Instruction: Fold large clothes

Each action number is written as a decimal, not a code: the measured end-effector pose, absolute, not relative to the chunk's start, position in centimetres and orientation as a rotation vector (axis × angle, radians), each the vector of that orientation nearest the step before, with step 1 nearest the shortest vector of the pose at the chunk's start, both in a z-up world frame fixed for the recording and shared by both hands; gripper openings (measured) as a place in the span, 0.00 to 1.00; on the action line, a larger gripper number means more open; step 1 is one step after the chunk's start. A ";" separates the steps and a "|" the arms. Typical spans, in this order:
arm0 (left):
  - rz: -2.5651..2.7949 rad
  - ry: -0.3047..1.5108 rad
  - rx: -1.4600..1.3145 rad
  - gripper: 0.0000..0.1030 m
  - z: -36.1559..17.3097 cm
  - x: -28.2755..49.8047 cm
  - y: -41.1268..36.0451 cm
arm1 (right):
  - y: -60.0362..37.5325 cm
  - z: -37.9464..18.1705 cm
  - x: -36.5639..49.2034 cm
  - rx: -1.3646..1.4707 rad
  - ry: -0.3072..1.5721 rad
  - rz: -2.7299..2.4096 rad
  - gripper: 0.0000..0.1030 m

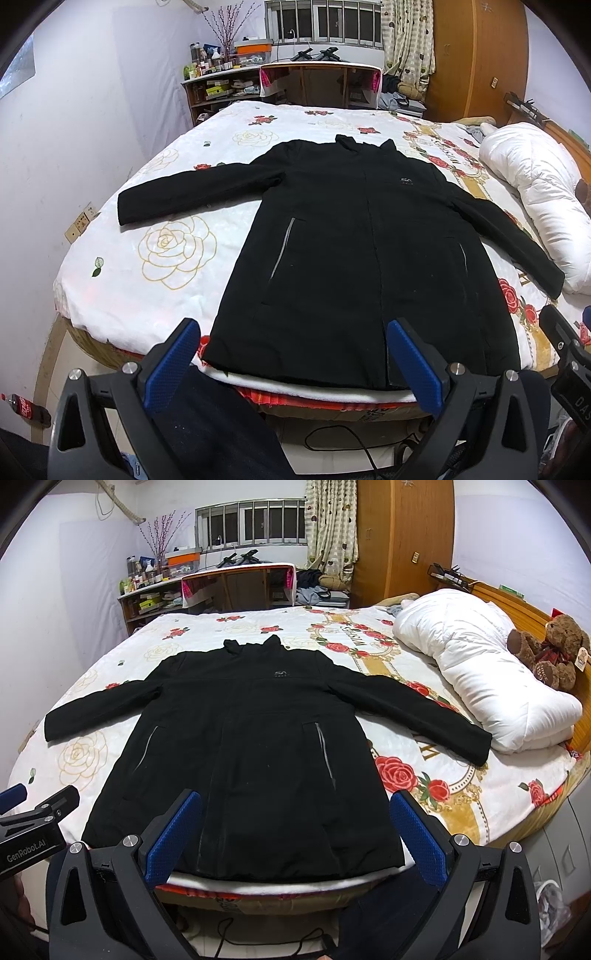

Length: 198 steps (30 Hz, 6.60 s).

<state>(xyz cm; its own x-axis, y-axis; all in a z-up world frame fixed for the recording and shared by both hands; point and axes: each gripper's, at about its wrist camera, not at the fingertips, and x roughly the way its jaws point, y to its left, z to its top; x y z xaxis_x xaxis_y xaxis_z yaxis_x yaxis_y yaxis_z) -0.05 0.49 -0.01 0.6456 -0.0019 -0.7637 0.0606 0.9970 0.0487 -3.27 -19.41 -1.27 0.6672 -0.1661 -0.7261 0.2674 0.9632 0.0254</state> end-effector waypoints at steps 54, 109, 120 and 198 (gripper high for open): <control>0.030 0.816 0.028 0.99 -0.5 7.1 8.9 | -14.0 -0.1 7.8 -0.051 0.693 0.022 0.99; 0.221 0.880 -0.325 0.99 -9.4 15.0 32.4 | 35.7 -17.1 33.8 -0.661 0.522 0.777 0.32; 0.125 0.828 -0.348 0.99 -7.9 16.7 30.0 | 28.4 -10.9 35.5 -0.378 0.512 0.741 0.18; -0.045 1.016 0.034 1.00 -14.5 44.7 4.6 | -27.1 -14.3 30.7 0.466 0.739 -0.311 0.59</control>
<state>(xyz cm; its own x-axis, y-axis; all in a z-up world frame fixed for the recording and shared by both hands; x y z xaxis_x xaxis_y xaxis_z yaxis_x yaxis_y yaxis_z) 44.69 4.55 -14.46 0.5262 -0.0223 -0.8501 0.0537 0.9985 0.0071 30.66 -27.10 -14.31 0.7008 -0.1081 -0.7051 0.4288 0.8538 0.2953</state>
